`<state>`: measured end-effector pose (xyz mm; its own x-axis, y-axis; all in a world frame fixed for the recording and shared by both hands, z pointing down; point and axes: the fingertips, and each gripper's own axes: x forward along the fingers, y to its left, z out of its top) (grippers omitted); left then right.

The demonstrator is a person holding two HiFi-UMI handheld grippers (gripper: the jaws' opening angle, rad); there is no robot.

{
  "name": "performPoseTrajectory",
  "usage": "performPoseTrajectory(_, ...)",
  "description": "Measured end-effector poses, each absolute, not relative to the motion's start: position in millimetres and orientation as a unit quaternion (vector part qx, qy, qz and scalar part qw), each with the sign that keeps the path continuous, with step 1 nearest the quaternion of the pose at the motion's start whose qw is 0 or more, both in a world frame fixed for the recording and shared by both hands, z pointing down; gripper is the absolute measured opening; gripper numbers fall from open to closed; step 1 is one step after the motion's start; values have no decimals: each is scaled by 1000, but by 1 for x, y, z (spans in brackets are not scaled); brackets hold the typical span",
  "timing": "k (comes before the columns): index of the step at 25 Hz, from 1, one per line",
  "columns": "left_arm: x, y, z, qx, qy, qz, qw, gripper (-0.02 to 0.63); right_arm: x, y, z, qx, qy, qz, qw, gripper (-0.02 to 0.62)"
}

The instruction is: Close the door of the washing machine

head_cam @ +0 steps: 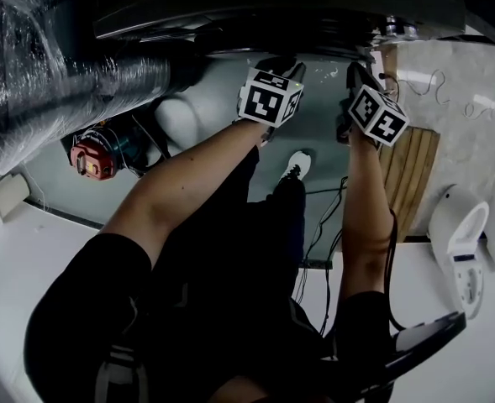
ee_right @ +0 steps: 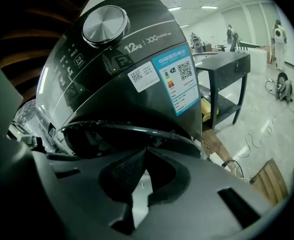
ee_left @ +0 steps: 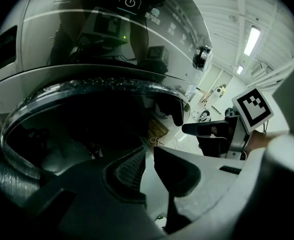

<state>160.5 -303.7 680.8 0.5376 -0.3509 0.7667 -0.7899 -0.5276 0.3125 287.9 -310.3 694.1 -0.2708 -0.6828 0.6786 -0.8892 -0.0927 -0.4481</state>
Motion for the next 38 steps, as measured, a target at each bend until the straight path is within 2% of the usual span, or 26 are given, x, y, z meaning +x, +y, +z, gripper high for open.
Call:
performPoseTrajectory(7,157,-308,683,812,-346,330,336,37,285,-318,695,597,-657,448,107,6)
performPoseTrajectory(9,157,-309,685,811,-347,328,338,12,285,-317,696,598,-652,455,101,6)
performPoseTrajectory(28,162,-315,689,806,-343,328,353,3,288,-326,706,605,-638,466,100,5)
performPoseTrajectory(38,157,-311,678,829,-313,335,319,4,283,-320,682,599,-656,454,72,6)
